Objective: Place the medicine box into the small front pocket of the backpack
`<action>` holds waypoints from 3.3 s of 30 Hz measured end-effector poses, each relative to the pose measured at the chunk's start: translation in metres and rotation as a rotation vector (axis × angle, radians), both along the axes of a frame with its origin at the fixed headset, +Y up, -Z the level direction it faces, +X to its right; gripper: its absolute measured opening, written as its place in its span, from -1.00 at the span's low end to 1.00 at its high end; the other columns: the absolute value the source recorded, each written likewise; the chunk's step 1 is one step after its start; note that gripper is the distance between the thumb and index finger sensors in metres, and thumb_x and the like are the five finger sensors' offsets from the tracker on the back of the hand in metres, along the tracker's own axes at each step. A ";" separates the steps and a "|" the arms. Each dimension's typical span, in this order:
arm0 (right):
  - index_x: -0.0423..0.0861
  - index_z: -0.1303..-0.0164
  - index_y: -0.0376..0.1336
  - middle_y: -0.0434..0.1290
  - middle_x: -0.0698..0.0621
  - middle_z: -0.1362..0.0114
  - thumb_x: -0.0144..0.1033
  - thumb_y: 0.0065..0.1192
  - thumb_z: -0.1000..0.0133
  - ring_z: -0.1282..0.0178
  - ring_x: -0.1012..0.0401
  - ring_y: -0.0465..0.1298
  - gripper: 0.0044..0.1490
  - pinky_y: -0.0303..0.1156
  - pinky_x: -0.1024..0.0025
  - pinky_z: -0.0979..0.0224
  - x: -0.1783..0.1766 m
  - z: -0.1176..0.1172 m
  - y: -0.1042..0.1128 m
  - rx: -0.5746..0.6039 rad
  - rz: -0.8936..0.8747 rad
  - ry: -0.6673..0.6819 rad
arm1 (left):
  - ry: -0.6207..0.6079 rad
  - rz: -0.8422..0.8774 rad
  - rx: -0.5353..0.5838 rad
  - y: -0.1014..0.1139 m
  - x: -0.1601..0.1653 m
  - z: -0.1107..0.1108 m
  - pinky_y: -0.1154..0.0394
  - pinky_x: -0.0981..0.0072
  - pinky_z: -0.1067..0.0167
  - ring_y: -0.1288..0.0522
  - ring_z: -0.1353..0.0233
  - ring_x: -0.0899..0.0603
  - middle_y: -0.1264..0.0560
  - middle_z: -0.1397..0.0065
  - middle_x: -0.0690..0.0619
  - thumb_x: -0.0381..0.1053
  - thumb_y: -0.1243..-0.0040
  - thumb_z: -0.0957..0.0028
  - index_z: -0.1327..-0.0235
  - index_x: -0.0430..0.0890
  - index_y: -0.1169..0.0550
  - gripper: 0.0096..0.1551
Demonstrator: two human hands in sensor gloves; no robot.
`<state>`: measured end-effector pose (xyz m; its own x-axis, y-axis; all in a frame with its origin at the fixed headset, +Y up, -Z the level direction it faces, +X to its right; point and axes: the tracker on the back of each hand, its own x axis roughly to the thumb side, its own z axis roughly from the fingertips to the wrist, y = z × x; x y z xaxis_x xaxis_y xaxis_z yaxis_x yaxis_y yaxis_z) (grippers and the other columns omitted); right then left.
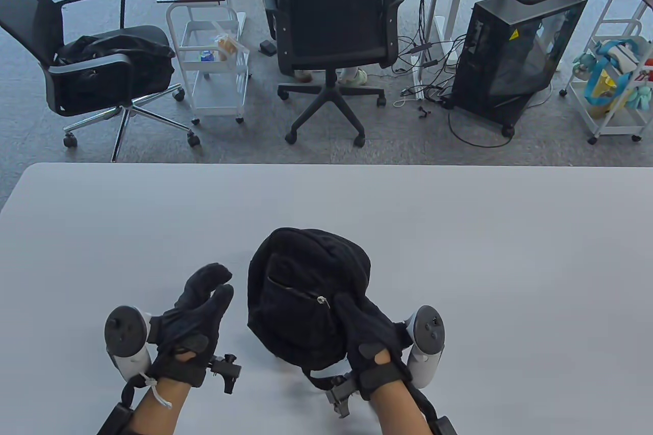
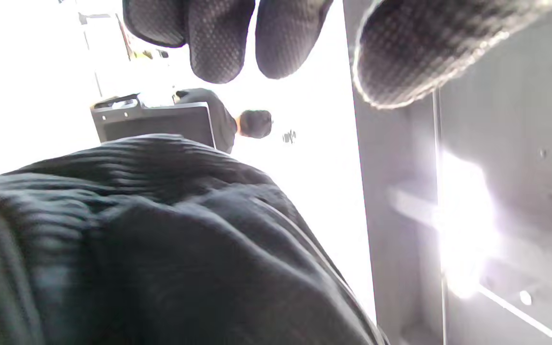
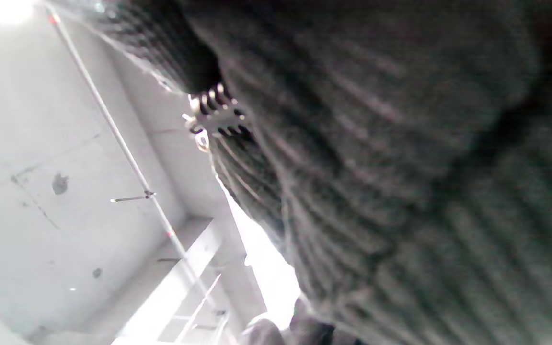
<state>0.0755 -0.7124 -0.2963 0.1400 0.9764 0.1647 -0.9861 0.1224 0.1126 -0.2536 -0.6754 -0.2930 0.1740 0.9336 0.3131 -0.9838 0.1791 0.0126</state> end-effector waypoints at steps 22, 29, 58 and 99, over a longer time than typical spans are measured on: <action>-0.45 -0.36 0.25 0.47 -0.37 -0.32 -0.07 0.16 -0.23 -0.22 -0.26 0.58 -0.23 0.33 -0.30 -0.26 -0.027 0.004 -0.002 -0.059 0.056 0.016 | -0.044 -0.545 0.029 0.004 0.047 0.014 -0.18 -0.58 -0.22 -0.40 -0.42 -0.57 -0.58 -0.39 -0.33 0.01 -0.31 -0.11 -0.07 -0.23 -0.70 -0.57; -0.46 -0.34 0.27 0.51 -0.37 -0.28 -0.06 0.16 -0.26 -0.17 -0.22 0.63 -0.23 0.37 -0.27 -0.25 -0.006 -0.006 0.005 -0.085 -0.070 0.185 | 0.039 -0.464 0.112 0.012 0.019 0.005 -0.21 -0.58 -0.22 -0.47 -0.38 -0.53 -0.65 -0.32 -0.28 0.03 -0.35 -0.09 -0.09 -0.15 -0.72 -0.58; -0.60 -0.51 -0.03 0.36 -0.49 -0.39 0.12 0.28 -0.22 -0.17 -0.35 0.54 0.17 0.24 -0.41 -0.23 0.074 -0.046 -0.037 -0.263 0.451 -0.223 | 0.073 -0.553 -0.048 -0.010 -0.006 -0.018 -0.19 -0.59 -0.21 -0.43 -0.39 -0.58 -0.58 -0.40 -0.36 0.29 -0.31 -0.11 -0.44 -0.20 -0.52 -0.20; -0.45 -0.60 -0.02 -0.18 -0.51 -0.61 0.20 0.15 -0.20 -0.54 -0.49 -0.23 0.13 -0.28 -0.52 -0.31 0.030 -0.003 0.010 0.300 1.048 -0.216 | -0.001 -0.712 -0.048 -0.021 0.029 -0.005 0.21 -0.63 -0.23 0.26 -0.58 -0.64 0.08 -0.71 -0.45 0.40 -0.21 -0.13 -0.66 -0.19 -0.11 0.08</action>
